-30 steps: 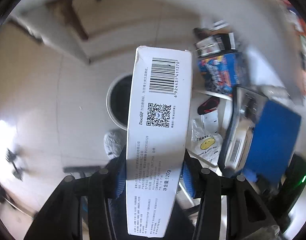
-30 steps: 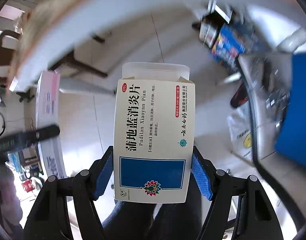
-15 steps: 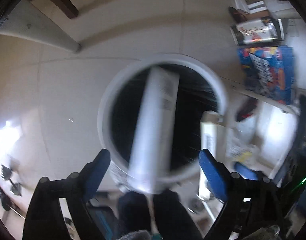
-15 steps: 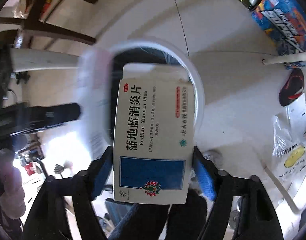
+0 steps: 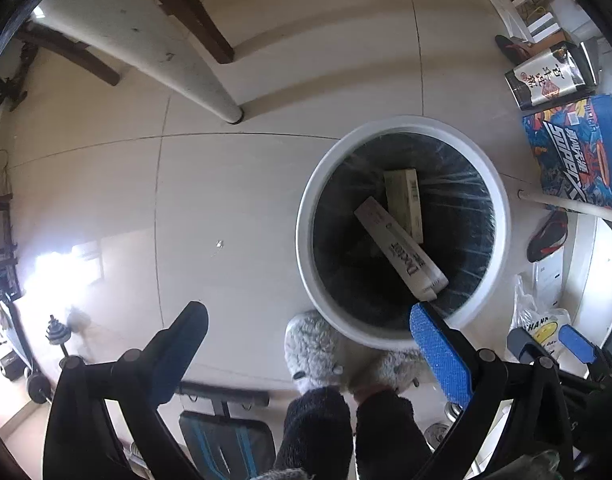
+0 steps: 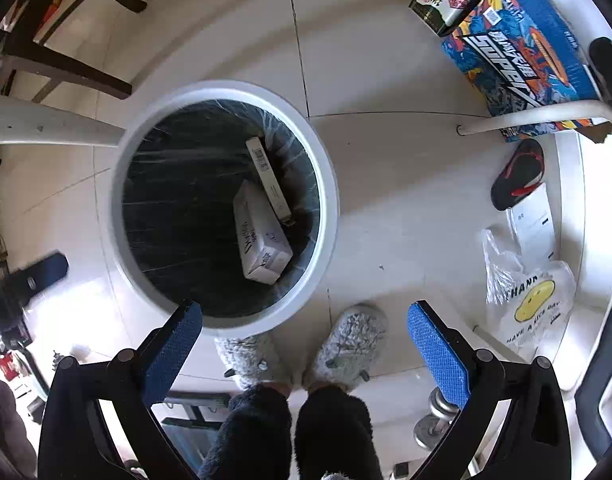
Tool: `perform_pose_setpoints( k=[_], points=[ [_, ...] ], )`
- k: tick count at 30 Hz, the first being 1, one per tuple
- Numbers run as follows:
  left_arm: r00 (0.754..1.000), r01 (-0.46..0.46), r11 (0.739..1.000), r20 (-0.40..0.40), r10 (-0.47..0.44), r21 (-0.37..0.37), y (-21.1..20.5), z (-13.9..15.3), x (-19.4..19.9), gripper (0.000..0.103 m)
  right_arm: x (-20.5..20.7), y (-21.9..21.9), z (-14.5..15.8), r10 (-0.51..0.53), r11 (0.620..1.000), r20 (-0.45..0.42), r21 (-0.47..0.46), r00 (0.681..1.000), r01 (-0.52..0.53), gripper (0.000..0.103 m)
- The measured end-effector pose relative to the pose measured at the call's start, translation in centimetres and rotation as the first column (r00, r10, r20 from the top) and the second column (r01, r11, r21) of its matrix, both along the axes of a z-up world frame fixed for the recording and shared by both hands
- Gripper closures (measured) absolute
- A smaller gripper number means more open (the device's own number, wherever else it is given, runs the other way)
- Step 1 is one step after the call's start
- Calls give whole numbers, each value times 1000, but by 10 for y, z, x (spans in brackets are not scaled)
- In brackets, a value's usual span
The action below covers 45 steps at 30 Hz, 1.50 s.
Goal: Collect trash
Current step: 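Carry both boxes to the white bin and open both tools to drop them, then move both tools back over the table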
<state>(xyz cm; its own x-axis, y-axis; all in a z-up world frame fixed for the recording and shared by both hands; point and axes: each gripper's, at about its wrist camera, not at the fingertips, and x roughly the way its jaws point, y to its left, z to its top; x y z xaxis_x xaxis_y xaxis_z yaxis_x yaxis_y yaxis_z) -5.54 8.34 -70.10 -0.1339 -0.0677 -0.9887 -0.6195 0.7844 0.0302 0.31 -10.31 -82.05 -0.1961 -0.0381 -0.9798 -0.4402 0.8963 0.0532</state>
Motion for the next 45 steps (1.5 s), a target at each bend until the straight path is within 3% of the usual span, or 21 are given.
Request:
perform_pose_setpoints(
  k=[11, 24, 32, 37, 41, 45],
  points=[
    [999, 4, 1000, 32, -5, 14, -20, 102, -9, 0, -7, 2, 112, 7, 1000, 37, 11, 999, -7, 0],
    [998, 40, 999, 56, -40, -8, -32, 241, -30, 0, -18, -10, 295, 10, 998, 82, 62, 997, -15, 0],
    [989, 56, 998, 134, -57, 5, -24, 328, -26, 0, -26, -7, 395, -4, 994, 75, 106, 997, -4, 0],
    [969, 52, 996, 237, -69, 76, -8, 386, 18, 0, -1, -2, 452, -119, 969, 52, 223, 992, 105, 0],
    [949, 51, 991, 303, -86, 123, 8, 421, 69, 0, 52, 3, 494, -190, 946, 88, 281, 978, 159, 0],
    [938, -6, 997, 345, -22, 80, 27, 433, 140, 0, 121, -6, 524, -240, 935, 158, 301, 958, 185, 0]
  ],
)
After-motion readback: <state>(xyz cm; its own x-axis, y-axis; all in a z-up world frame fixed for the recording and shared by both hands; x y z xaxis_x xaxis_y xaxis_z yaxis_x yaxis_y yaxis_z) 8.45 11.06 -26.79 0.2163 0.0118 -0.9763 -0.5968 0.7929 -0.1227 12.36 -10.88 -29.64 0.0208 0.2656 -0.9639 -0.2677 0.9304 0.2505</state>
